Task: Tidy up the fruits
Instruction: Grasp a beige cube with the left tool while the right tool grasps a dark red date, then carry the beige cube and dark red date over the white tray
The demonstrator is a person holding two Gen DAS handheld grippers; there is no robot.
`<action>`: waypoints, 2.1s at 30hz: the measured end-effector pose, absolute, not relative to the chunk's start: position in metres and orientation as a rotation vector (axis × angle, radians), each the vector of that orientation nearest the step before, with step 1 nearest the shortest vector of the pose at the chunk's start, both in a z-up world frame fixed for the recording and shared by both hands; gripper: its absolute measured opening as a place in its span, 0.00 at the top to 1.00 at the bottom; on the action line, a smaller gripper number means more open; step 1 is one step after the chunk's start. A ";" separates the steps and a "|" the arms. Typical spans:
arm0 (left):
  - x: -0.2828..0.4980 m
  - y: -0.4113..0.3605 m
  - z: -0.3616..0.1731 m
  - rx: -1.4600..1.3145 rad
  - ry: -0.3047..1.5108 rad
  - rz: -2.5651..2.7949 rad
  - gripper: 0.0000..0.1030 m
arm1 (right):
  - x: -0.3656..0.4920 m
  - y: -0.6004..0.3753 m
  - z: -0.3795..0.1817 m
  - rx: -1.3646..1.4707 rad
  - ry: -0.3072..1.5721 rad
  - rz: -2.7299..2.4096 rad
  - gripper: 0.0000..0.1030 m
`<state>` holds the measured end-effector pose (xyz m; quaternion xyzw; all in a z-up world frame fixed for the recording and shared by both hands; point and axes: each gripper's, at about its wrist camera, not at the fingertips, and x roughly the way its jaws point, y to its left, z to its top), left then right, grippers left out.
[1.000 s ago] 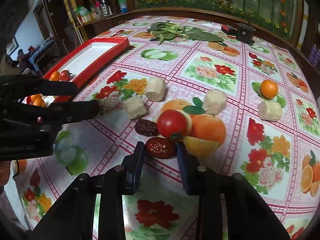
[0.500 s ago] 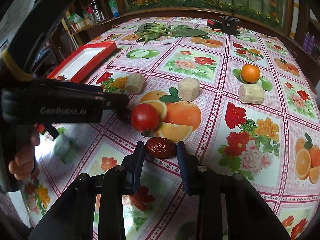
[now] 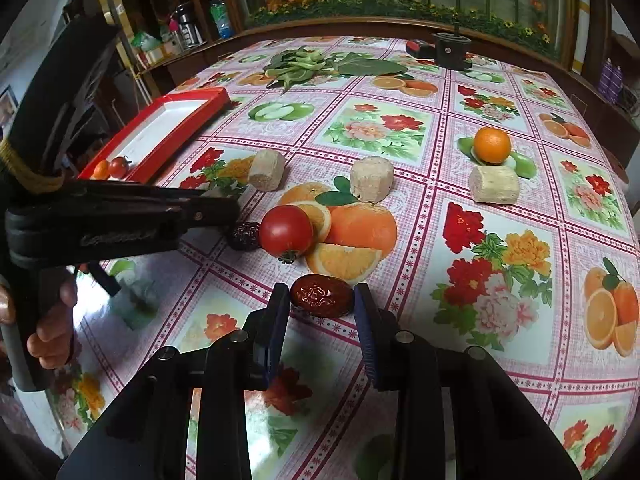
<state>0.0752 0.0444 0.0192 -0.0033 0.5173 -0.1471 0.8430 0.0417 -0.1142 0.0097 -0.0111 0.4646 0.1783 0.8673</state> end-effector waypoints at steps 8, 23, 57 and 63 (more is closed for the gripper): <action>0.044 0.048 0.022 0.005 1.101 -0.375 0.67 | 0.032 -0.119 0.012 -0.007 0.977 0.336 0.68; 0.025 0.093 0.040 -0.052 1.076 -0.391 0.67 | 0.031 -0.077 0.027 -0.027 0.968 0.350 0.69; 0.124 0.301 0.048 -0.164 1.035 -0.095 0.67 | 0.110 0.149 0.039 -0.218 0.931 0.614 0.69; 0.140 0.302 0.033 -0.174 1.069 -0.096 0.67 | 0.116 0.153 0.025 -0.221 0.974 0.615 0.69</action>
